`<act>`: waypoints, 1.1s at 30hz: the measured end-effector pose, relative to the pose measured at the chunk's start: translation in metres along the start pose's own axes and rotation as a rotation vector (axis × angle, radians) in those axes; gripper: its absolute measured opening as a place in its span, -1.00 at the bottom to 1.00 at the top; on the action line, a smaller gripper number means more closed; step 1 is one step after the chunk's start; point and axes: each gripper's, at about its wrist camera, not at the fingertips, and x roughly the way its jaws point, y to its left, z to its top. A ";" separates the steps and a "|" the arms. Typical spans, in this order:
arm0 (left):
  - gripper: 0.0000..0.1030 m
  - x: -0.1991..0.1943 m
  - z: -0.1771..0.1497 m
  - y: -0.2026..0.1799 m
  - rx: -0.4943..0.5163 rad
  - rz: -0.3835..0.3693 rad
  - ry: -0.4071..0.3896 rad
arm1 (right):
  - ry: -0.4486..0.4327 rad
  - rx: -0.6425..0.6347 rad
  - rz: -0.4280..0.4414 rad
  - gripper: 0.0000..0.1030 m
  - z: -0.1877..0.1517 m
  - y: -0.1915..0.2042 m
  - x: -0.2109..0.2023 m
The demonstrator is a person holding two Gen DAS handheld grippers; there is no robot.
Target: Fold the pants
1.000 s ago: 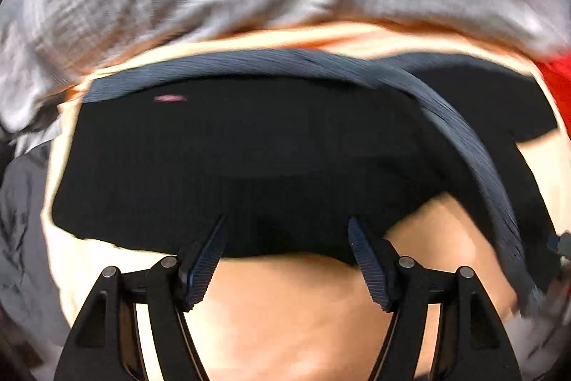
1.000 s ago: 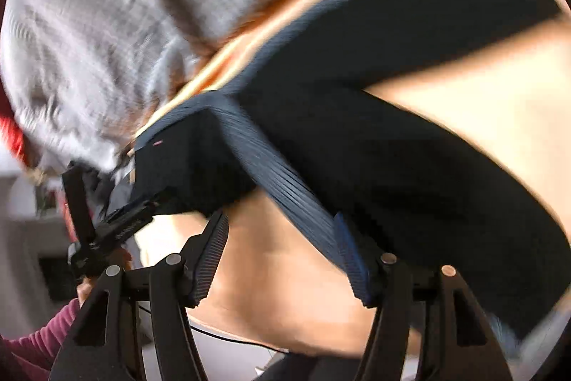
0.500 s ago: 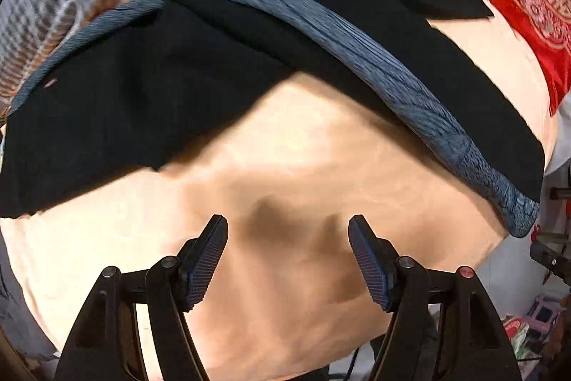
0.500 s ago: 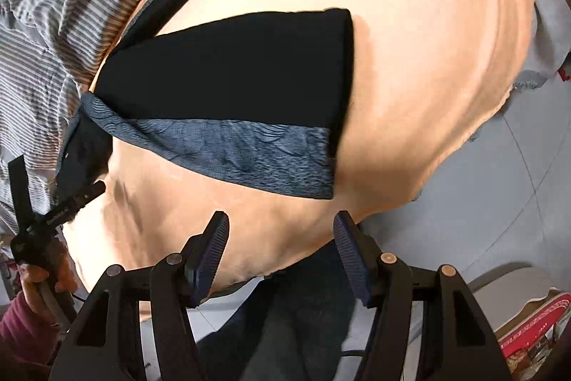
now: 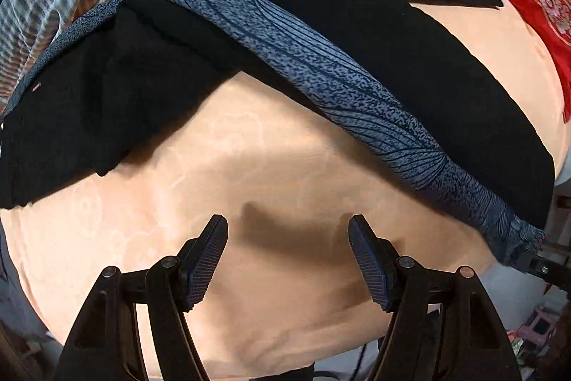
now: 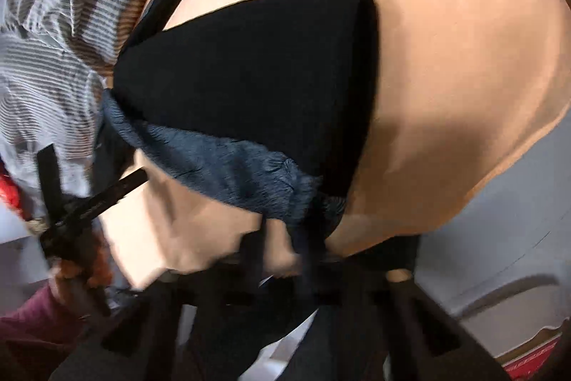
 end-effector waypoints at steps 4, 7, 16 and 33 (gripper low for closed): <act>0.39 0.003 0.012 -0.016 -0.036 0.004 0.014 | 0.012 -0.015 0.173 -0.94 0.022 0.013 -0.026; 0.39 -0.007 0.018 -0.030 -0.057 0.016 0.005 | -0.019 -0.068 0.225 -0.94 0.053 0.032 -0.052; 0.39 -0.028 0.054 -0.032 -0.150 0.055 -0.017 | -0.108 -0.231 0.248 -0.94 0.172 0.087 -0.112; 0.59 -0.022 0.201 -0.052 -0.265 0.108 -0.200 | -0.154 -0.264 0.025 -0.94 0.396 0.110 -0.068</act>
